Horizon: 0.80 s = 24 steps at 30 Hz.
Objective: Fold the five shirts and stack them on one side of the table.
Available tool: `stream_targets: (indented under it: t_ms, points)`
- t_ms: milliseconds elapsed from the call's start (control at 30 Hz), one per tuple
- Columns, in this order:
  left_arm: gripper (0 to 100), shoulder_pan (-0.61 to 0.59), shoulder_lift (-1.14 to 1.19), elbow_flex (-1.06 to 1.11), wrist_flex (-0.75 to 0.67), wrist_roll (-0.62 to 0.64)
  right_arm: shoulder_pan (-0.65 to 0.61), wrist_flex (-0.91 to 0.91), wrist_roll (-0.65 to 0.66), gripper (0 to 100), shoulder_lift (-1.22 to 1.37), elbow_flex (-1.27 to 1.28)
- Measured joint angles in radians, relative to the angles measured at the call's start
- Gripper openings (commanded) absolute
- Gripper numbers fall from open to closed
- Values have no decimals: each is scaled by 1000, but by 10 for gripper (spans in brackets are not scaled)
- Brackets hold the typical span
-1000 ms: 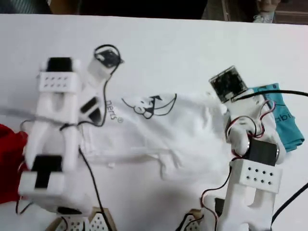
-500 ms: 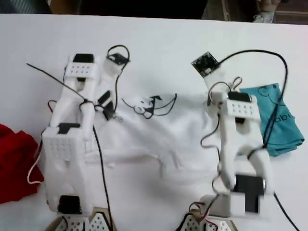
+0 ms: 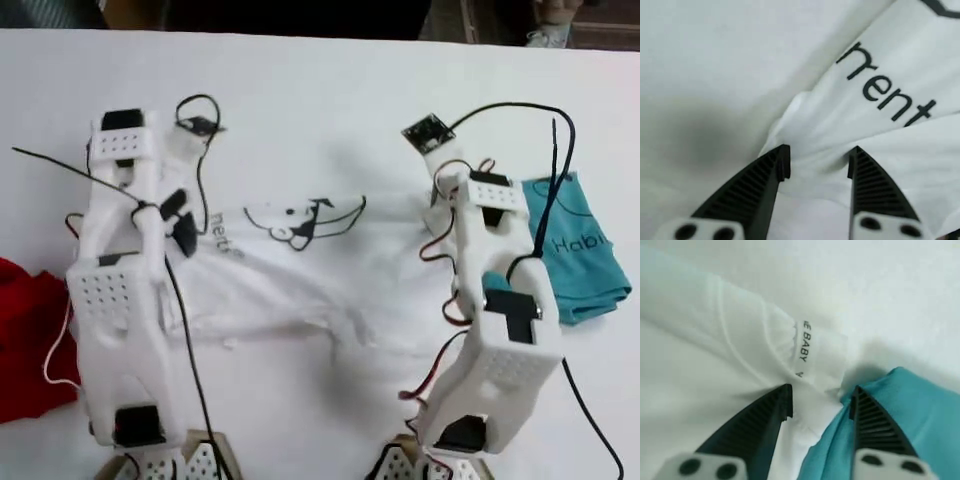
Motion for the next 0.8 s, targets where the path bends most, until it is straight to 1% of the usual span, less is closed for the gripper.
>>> stream_targets:
  t_ms: [100,233,333,500,633,800]
  points:
    - [212,0,2,-17,3,-6,0,0,0,197,29,-38]
    - [212,-8,5,-109,3,-6,2,3,0,197,40,-74]
    - [212,-8,5,-141,3,-6,2,55,0,197,40,-104]
    - [212,52,9,-143,3,23,21,132,-6,197,29,-166]
    - [212,84,58,-144,3,23,37,135,-6,197,-11,-178]
    - [211,86,144,-167,3,23,37,120,-6,197,-15,-178]
